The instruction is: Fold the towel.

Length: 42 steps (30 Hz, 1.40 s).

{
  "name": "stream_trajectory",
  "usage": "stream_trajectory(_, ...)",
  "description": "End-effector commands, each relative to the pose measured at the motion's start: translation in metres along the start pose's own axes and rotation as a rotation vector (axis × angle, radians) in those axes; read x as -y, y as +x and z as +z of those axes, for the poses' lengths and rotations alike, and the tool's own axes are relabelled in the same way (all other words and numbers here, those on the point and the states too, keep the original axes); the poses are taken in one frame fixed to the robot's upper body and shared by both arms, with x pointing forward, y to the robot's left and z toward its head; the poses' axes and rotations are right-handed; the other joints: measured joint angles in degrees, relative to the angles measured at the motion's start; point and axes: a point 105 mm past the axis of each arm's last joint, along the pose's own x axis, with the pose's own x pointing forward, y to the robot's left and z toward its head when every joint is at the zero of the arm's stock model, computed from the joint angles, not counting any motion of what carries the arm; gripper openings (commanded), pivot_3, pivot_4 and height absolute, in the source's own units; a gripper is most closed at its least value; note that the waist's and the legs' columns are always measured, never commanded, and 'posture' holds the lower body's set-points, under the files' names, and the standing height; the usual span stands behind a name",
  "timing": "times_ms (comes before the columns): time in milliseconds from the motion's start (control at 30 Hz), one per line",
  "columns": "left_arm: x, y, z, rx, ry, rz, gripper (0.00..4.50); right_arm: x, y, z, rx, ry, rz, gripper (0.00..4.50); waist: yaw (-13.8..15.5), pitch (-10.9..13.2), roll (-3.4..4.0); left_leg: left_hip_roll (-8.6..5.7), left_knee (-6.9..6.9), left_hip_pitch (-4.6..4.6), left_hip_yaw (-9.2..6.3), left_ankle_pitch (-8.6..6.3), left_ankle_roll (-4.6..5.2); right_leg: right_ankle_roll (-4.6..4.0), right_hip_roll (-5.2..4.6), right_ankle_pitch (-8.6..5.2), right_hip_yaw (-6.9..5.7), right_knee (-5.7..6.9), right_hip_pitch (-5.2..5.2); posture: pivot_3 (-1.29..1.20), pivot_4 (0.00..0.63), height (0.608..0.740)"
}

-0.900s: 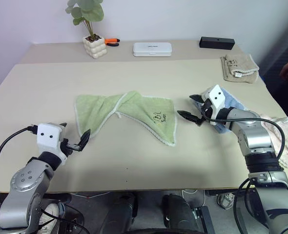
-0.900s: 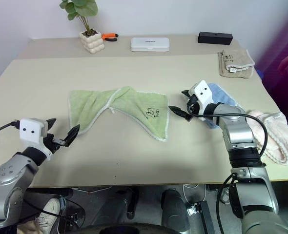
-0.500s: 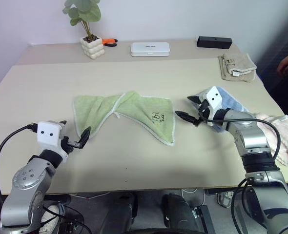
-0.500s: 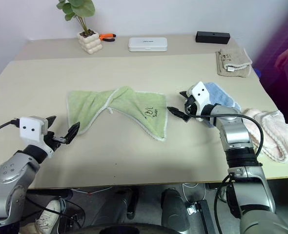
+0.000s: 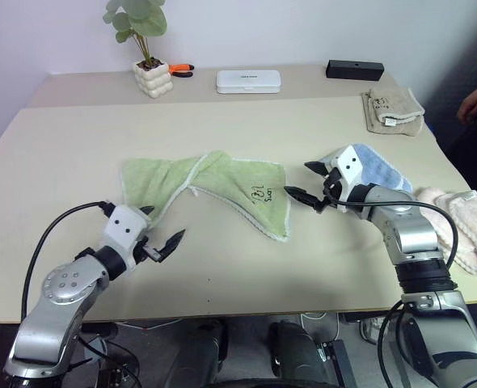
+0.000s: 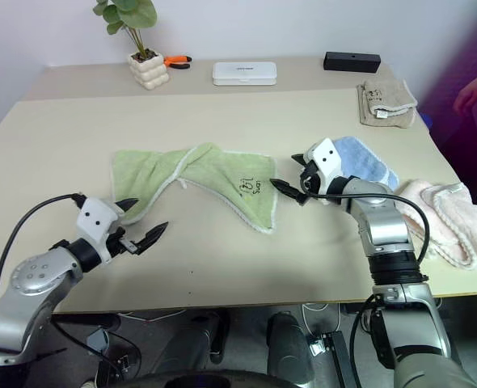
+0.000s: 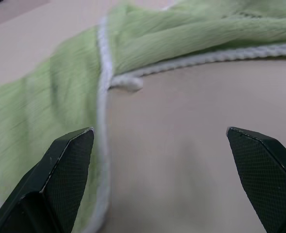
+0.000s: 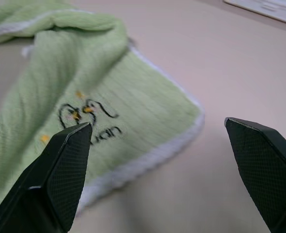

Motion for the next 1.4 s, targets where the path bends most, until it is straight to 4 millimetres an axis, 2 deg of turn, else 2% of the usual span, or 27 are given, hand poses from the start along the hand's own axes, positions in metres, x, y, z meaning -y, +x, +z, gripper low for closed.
stream_trajectory(33, -0.013, 0.004, -0.005, -0.035, 0.059, 0.057, 4.5, -0.007, 0.001, 0.012, 0.039, -0.031, -0.009, 4.45, -0.07, 0.0, 0.0, 0.0, 0.0, 0.0, 0.01, 0.0, 0.0, 0.0, 0.01, 0.0, 0.0, 0.0, 0.0, 0.0, 0.15, 0.74)
stream_trajectory(300, -0.035, 0.0, -0.031, -0.154, 0.064, 0.123, 4.5, -0.015, -0.005, 0.015, 0.041, -0.033, -0.011, 4.45, -0.01, 0.0, 0.01, 0.0, -0.05, 0.0, 0.03, -0.01, 0.02, 0.03, 0.01, 0.02, 0.02, 0.0, -0.05, 0.0, 0.15, 0.74)
stream_trajectory(433, -0.039, -0.003, -0.033, -0.16, 0.057, 0.127, 4.5, -0.017, -0.004, 0.015, 0.04, -0.032, -0.011, 4.45, -0.04, 0.0, 0.01, 0.0, -0.04, 0.0, 0.03, -0.02, 0.02, 0.03, 0.01, 0.02, 0.02, 0.0, -0.04, 0.0, 0.15, 0.74)
stream_trajectory(500, -0.041, -0.008, -0.045, -0.212, 0.07, 0.126, 4.5, -0.018, -0.003, 0.016, 0.042, -0.034, -0.011, 4.45, -0.12, 0.0, 0.0, 0.0, -0.05, 0.0, 0.03, -0.02, 0.02, 0.03, 0.0, 0.02, 0.02, 0.0, -0.05, 0.0, 0.15, 0.74)
stream_trajectory(600, -0.046, -0.013, -0.054, -0.254, 0.073, 0.149, 3.65, -0.016, -0.002, 0.017, 0.05, -0.037, -0.009, 4.5, -0.16, 0.0, 0.02, 0.02, -0.06, 0.01, 0.04, -0.01, 0.02, 0.03, 0.01, 0.02, 0.02, 0.0, -0.06, 0.0, 0.15, 0.74)
stream_trajectory(667, -0.049, -0.016, -0.055, -0.257, 0.08, 0.154, 2.74, -0.016, -0.002, 0.018, 0.052, -0.035, -0.014, 4.5, -0.15, 0.0, 0.02, 0.02, -0.06, 0.02, 0.04, -0.01, 0.01, 0.03, 0.01, 0.02, 0.03, 0.0, -0.05, 0.0, 0.15, 0.74)
stream_trajectory(833, -0.06, -0.022, -0.06, -0.271, 0.094, 0.209, 0.06, -0.013, -0.003, 0.021, 0.055, -0.041, -0.017, 4.5, -0.18, 0.0, 0.02, 0.04, -0.06, 0.02, 0.05, -0.01, 0.02, 0.03, 0.02, 0.02, 0.03, 0.01, -0.06, 0.0, 0.15, 0.74)
stream_trajectory(900, -0.066, -0.026, -0.056, -0.257, 0.102, 0.237, 0.02, -0.009, -0.001, 0.024, 0.054, -0.051, -0.017, 4.5, -0.25, 0.0, 0.02, 0.04, -0.06, 0.02, 0.05, -0.02, 0.01, 0.03, 0.02, 0.02, 0.03, 0.0, -0.06, 0.0, 0.15, 0.74)
stream_trajectory(1000, -0.074, -0.034, -0.04, -0.175, 0.115, 0.27, 0.02, -0.001, 0.005, 0.032, 0.056, -0.067, -0.025, 4.5, -0.31, 0.01, 0.02, 0.04, -0.07, 0.02, 0.09, -0.02, 0.01, 0.03, 0.02, 0.02, 0.04, 0.01, -0.09, 0.0, 0.15, 0.74)
stream_trajectory(1133, -0.076, -0.046, -0.019, -0.073, 0.085, 0.278, 0.02, 0.022, 0.024, 0.036, 0.014, -0.068, -0.076, 4.5, -0.21, 0.01, 0.01, 0.05, -0.05, 0.02, 0.11, -0.02, 0.01, 0.01, 0.01, 0.03, 0.05, 0.0, -0.09, 0.0, 0.15, 0.74)
stream_trajectory(1267, -0.074, -0.051, -0.021, -0.097, 0.097, 0.268, 0.02, 0.039, 0.042, 0.031, -0.051, -0.012, -0.1, 4.5, -0.23, 0.01, 0.02, 0.04, -0.07, 0.02, 0.14, -0.01, 0.01, -0.01, 0.01, 0.04, 0.05, -0.02, -0.08, 0.0, 0.15, 0.74)
stream_trajectory(1400, -0.068, -0.049, -0.024, -0.116, 0.099, 0.255, 0.02, 0.041, 0.064, 0.018, -0.138, 0.043, -0.077, 4.5, -0.43, 0.02, 0.03, 0.04, -0.1, 0.02, 0.15, -0.01, 0.01, -0.02, 0.04, 0.05, 0.07, 0.0, -0.09, 0.0, 0.15, 0.74)
